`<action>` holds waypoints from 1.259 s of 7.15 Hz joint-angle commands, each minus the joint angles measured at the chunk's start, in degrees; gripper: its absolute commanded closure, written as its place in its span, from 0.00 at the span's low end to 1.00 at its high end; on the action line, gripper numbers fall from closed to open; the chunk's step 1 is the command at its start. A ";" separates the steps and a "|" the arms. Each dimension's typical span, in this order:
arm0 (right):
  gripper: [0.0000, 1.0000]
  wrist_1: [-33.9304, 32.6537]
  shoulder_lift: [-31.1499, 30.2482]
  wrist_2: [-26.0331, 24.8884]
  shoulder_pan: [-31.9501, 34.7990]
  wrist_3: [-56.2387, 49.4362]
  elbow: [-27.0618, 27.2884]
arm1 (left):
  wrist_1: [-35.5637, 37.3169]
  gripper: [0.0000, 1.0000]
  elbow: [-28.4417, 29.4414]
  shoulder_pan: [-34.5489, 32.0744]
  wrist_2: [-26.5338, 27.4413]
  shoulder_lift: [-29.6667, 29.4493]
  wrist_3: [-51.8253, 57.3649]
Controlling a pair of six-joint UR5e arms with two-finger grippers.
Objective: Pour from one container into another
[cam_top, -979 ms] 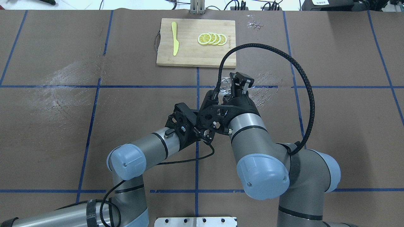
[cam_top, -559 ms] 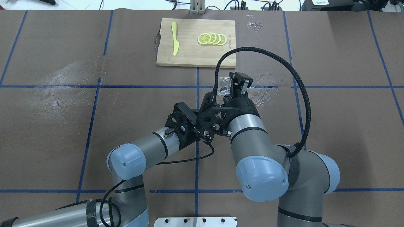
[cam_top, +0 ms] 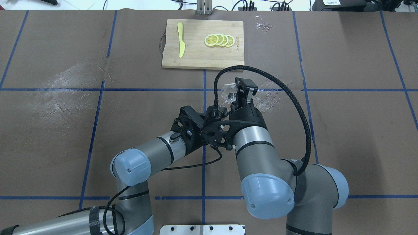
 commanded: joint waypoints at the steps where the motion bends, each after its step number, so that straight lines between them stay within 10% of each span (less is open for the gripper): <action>1: 1.00 -0.01 -0.07 -1.85 -0.56 -2.53 -0.30 | 0.00 1.00 0.00 0.00 0.00 0.00 0.00; 9: 1.00 4.29 -1.21 -1.59 -0.22 23.44 -0.04 | -2.02 1.00 -0.09 -0.61 0.00 0.09 0.00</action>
